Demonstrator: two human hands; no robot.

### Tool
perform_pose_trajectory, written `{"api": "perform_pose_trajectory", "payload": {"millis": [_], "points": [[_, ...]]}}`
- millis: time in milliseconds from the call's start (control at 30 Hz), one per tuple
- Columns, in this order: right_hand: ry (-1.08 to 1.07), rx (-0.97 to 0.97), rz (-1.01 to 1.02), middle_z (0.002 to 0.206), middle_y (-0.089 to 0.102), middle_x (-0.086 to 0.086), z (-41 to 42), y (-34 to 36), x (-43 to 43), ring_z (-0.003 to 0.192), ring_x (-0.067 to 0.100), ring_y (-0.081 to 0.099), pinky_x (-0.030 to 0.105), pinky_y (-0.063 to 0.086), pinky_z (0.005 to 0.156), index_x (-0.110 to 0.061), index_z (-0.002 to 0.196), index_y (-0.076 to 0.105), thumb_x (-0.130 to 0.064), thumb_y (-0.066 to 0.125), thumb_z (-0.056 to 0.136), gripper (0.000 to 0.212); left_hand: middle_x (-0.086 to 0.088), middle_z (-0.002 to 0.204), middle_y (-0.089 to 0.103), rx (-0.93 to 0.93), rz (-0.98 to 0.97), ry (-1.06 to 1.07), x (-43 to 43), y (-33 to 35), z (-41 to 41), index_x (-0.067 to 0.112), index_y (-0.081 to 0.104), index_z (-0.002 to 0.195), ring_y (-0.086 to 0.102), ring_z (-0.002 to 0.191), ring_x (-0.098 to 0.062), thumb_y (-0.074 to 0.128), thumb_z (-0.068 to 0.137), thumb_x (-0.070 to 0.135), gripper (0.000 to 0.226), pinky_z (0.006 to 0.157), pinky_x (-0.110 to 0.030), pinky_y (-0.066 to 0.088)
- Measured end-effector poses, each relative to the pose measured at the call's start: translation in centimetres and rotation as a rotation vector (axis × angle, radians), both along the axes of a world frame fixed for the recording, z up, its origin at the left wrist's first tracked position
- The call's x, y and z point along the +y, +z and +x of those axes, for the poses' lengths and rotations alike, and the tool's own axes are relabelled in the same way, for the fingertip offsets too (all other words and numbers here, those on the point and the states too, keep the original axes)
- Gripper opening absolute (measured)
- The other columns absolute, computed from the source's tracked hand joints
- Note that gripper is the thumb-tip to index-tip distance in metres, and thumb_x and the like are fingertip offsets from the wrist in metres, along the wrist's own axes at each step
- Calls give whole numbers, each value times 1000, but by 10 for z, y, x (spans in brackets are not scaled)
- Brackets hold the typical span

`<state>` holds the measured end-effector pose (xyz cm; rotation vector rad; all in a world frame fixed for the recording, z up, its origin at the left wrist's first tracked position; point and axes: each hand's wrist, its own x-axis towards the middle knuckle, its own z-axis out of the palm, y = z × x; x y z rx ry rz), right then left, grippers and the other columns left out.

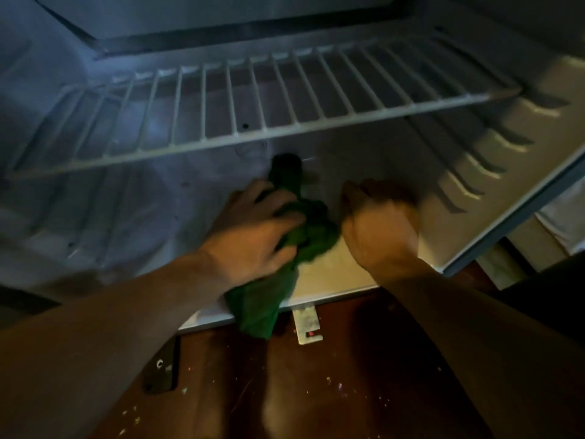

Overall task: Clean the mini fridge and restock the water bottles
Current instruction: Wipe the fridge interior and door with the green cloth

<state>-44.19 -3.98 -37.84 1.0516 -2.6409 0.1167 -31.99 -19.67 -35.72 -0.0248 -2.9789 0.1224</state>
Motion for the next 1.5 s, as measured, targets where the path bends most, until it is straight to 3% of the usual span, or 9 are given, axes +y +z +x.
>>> {"api": "perform_pose_trajectory", "payload": {"millis": [167,400,500,600,800,1000,1233,1400,1500], "points": [[34,48,-196,104,62,15,-8,-15,3,92,37,55,42,42,84,-14,110,64,-25,44,86,33,-11,134,54,-94,13,356,-15,2,-37,19,60,125,42,125,-43,30,76,47,64,102,-52,37],[95,-19,35,124,55,5,-12,-19,1,115,30,49,44,34,93,-20,121,54,-30,17,84,53,-8,108,68,-19,-3,-253,13,-2,22,15,70,99,58,111,-35,54,79,37,34,106,-48,38],[90,-46,-131,121,62,10,-12,-18,5,109,34,57,41,41,92,-17,117,63,-30,28,82,51,-9,123,59,-141,-60,174,-14,4,-17,19,62,116,50,113,-43,29,78,50,59,94,-51,43],[81,-5,-233,109,66,10,-13,-21,0,97,35,59,41,45,86,-17,106,67,-28,38,86,37,-6,130,53,-162,-104,427,-13,7,-30,22,57,124,43,115,-43,38,84,47,50,95,-48,40],[78,22,-231,107,64,11,-12,-21,0,96,37,56,42,43,85,-16,109,63,-29,39,89,34,-9,102,64,-72,-59,-305,-4,-8,30,17,66,98,56,106,-41,51,84,38,30,92,-54,43],[85,-6,-280,110,66,11,-13,-23,1,100,34,59,40,45,89,-15,110,66,-26,43,87,34,-8,140,42,-217,-181,575,-14,14,-22,18,49,129,33,125,-45,40,91,46,48,95,-53,38],[72,-26,-218,113,63,12,-12,-19,-1,102,38,56,45,40,96,-16,116,61,-30,40,87,38,-13,106,66,-30,-166,-347,-10,-3,37,13,69,98,54,111,-40,48,80,36,36,102,-49,35],[59,-58,-247,120,64,11,-10,-20,0,107,35,58,44,44,98,-18,114,67,-35,36,82,47,-7,140,41,-174,-122,651,-11,13,-16,22,48,127,33,125,-41,39,94,40,39,93,-52,38],[66,-34,-310,116,67,11,-11,-22,-2,103,35,60,45,47,95,-16,108,70,-30,40,82,42,-6,130,50,-69,-157,499,-5,3,-3,20,55,118,39,119,-40,40,89,41,39,92,-52,39]]}}
